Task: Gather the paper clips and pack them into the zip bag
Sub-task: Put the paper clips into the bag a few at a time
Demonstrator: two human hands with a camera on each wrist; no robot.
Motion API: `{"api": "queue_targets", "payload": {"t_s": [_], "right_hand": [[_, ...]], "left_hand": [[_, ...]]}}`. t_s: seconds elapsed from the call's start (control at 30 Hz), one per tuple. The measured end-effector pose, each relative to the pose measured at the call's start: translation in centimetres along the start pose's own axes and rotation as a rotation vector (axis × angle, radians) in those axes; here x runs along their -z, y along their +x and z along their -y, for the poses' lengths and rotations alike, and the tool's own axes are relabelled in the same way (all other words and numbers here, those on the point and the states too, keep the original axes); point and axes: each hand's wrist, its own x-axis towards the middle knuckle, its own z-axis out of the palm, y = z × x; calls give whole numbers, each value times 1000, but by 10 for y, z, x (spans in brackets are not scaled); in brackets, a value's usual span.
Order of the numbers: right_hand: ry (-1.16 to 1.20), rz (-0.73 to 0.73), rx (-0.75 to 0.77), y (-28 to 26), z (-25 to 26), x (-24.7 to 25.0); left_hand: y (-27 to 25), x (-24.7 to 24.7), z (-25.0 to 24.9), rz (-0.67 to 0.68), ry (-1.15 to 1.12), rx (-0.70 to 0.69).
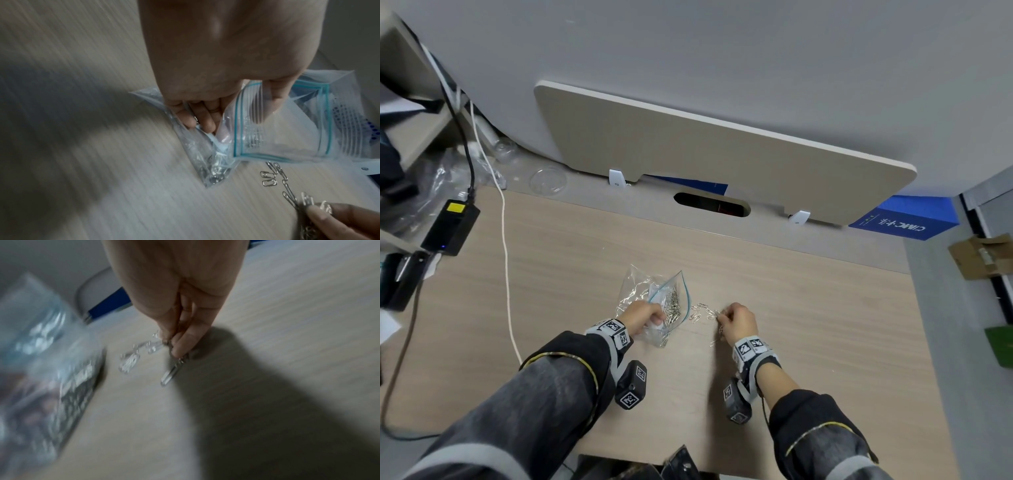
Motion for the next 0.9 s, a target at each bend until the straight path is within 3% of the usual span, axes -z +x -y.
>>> {"api": "queue_targets", "payload": {"t_s": [0.13,0.33,0.5,0.7,0.9], "right_hand": [[462,82,-131,-6,-1,20],[656,172,-7,-14,42,42],[566,257,145,-26,98,26],[101,147,342,-27,106,6],[261,-53,297,-10,96,33]], "left_hand": [[-1,0,-1,5,-1,-5],[-4,0,-4,9,1,-9],[-4,0,-4,-3,2,20],[-5,0,-4,-19,-5,43],[-3,-1,-4,-10,-21,36]]}}
